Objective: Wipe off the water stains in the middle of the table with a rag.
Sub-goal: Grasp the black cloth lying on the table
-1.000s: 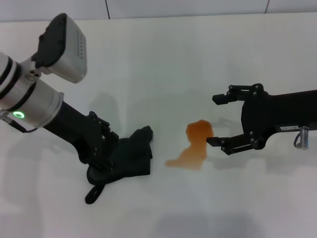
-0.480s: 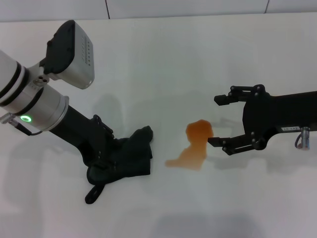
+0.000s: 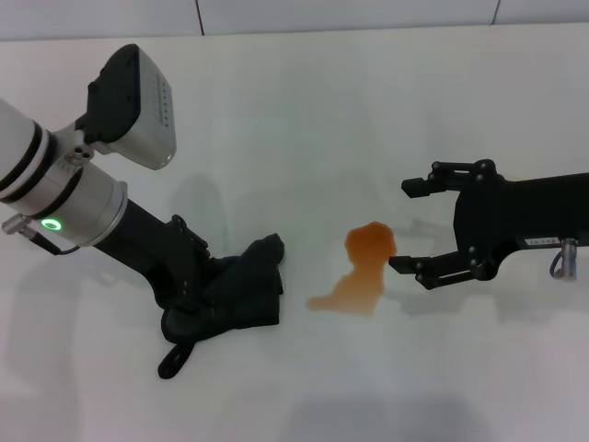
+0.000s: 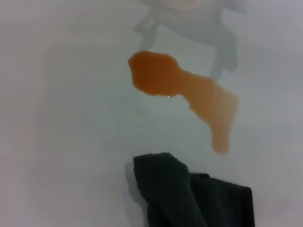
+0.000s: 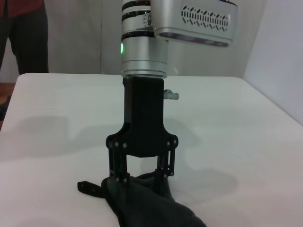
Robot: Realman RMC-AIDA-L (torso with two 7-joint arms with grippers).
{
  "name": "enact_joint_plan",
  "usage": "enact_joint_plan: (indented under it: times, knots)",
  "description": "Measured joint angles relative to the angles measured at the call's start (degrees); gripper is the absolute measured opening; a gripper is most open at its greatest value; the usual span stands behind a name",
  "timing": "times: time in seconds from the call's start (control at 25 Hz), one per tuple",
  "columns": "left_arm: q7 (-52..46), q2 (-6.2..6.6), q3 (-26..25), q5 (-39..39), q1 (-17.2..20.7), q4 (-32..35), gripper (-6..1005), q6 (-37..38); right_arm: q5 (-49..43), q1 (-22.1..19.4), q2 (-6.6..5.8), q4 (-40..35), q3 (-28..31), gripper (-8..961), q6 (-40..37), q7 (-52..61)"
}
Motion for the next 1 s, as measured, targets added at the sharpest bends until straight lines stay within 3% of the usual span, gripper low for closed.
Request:
enact_joint_plan:
  times: [0.52, 0.72, 1.0]
  knots:
    - [0.4, -0.05, 0.2, 0.1, -0.2, -1.3, 543, -1.4, 0.2, -0.1, 0.0, 0.4, 0.0, 873, 0.2, 0.0]
    - [-0.8, -0.06, 2.6, 0.2, -0.1, -1.4, 430, -3.2, 0.2, -0.1, 0.0, 0.4, 0.0, 872, 0.3, 0.0]
    - [-2.1, -0.01, 2.7, 0.1, -0.4, -1.4, 368, -3.8, 0.2, -0.1, 0.0, 0.5, 0.0, 872, 0.4, 0.0]
